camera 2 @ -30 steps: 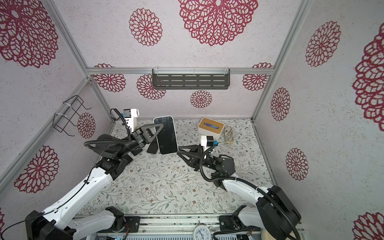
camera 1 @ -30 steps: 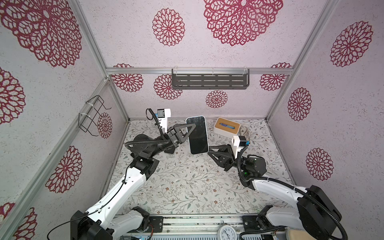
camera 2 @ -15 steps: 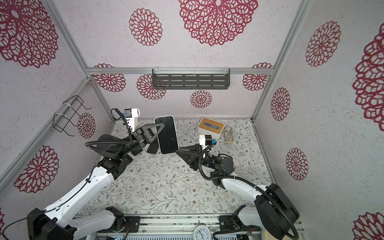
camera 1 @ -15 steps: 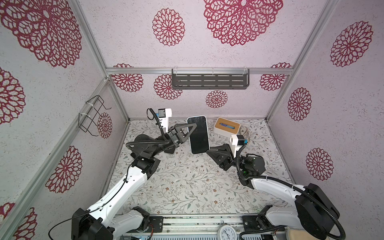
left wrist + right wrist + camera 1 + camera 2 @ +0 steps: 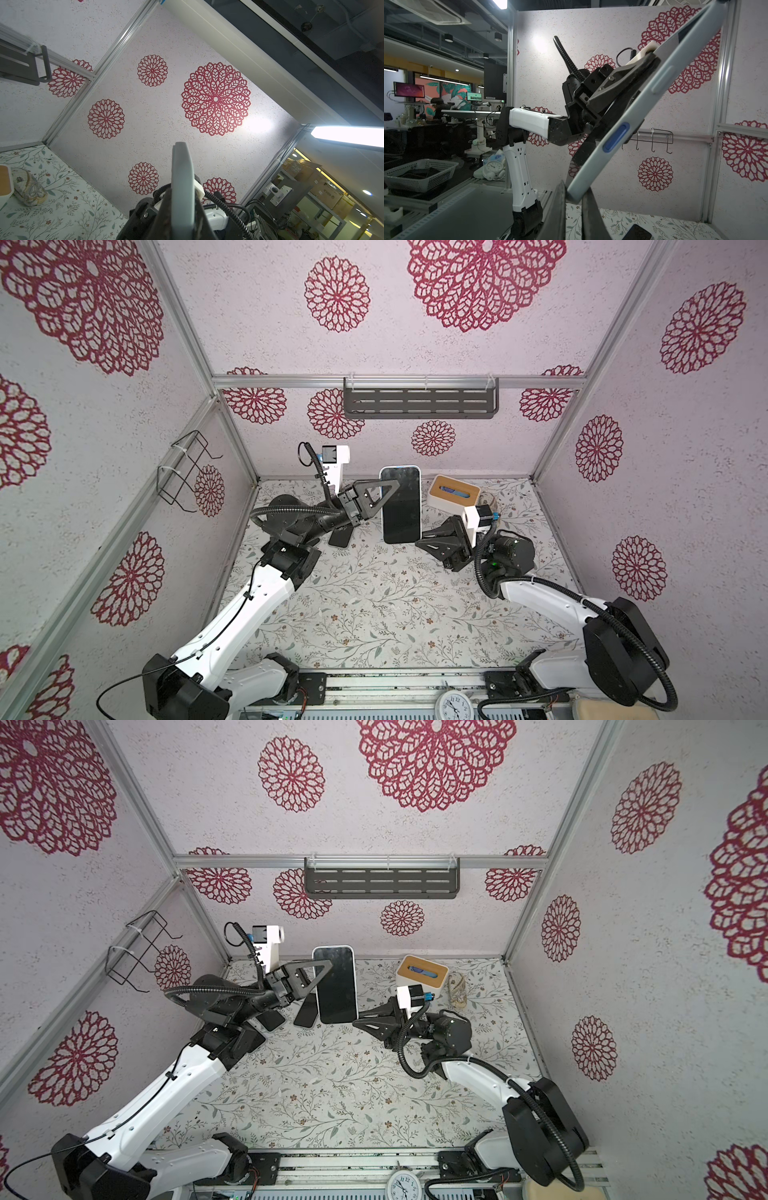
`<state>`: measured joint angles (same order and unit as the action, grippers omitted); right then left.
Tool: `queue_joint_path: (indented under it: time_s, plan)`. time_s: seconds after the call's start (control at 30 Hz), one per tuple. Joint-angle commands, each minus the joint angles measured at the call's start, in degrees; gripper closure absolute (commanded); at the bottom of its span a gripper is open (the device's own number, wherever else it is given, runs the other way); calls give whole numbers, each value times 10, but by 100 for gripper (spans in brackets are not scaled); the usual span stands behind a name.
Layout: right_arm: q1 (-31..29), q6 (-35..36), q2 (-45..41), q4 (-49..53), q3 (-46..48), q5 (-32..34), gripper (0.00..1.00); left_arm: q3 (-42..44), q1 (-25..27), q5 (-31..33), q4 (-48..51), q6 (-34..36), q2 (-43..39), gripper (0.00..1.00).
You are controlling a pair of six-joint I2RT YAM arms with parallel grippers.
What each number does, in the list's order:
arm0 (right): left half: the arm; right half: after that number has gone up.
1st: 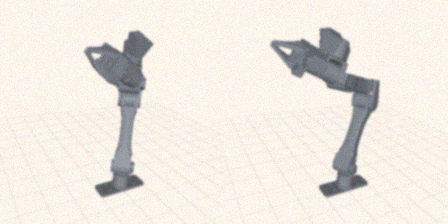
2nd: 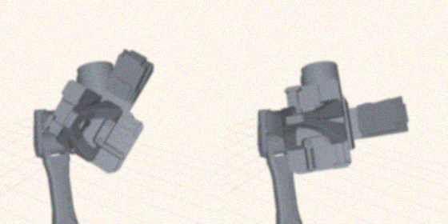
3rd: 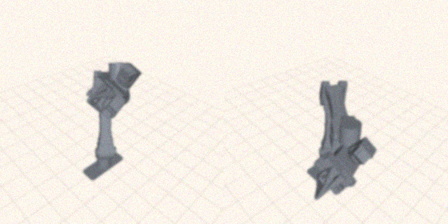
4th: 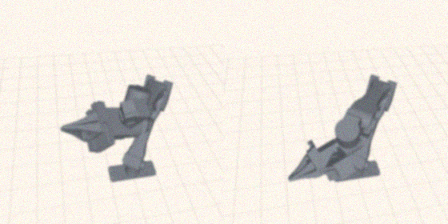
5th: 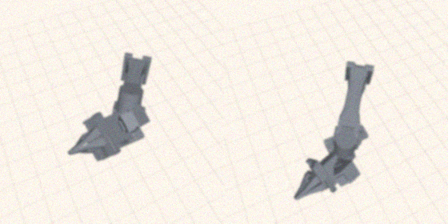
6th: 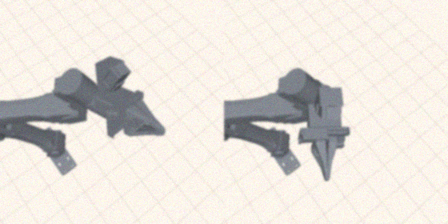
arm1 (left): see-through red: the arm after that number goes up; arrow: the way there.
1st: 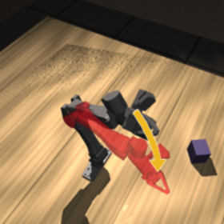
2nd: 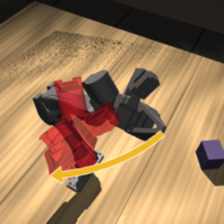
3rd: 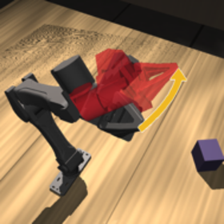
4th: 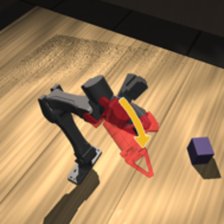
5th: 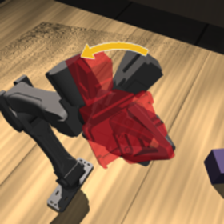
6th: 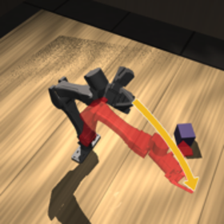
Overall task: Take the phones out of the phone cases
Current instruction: 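Move the open right gripper toward the lower edge of the held cased phone, then close the right gripper on the case's lower edge while the left holds the phone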
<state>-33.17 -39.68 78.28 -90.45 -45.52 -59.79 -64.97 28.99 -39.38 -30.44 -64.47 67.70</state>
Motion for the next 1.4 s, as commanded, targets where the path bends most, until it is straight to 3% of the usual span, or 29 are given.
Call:
queue_joint_path:
  time_s: [0.0, 0.3, 0.4, 0.47, 0.57, 0.63, 0.7, 0.83, 0.9, 1.0, 1.07, 1.23, 1.37]
  plan:
    - [14, 51, 22, -61, -46, -94, 92, -36, 11, 22, 31, -22, -8, 100]
    - [31, 39, 99, -62, -171, -156, 92, -73, 20, 7, 88, 0, -11, 100]
    - [42, 37, 105, -62, -172, -122, 90, -72, 18, 16, 121, 28, -24, 100]
    - [42, 56, 86, -62, -134, -91, 69, -65, 15, 25, 133, 42, -36, 100]
    - [44, 100, 26, -54, -37, -5, 48, -55, 12, 44, 147, 68, -54, 100]
    - [44, 134, -19, -6, 10, 42, 43, -49, 8, 56, 151, 81, -62, 100]
    - [41, 187, -76, 104, 45, 117, 36, -40, 5, 62, 139, 92, -67, 100]
    - [14, 281, -173, 348, 53, 212, 36, -30, 3, 68, 118, 109, -63, 100]
    - [-10, 300, -204, 439, 43, 248, 35, -22, 2, 68, 98, 113, -58, 100]
    - [-58, 326, -236, 612, 5, 364, 36, -11, 2, 72, 71, 116, -52, 100]
    - [-78, 321, -243, 683, -15, 407, 37, -8, 2, 74, 57, 117, -50, 100]
    - [-131, 339, -278, 692, 6, 445, 41, -5, 3, 86, 45, 112, -46, 100]
    - [-135, 271, -286, 664, 14, 409, 42, 3, 3, 99, 37, 105, -46, 100]
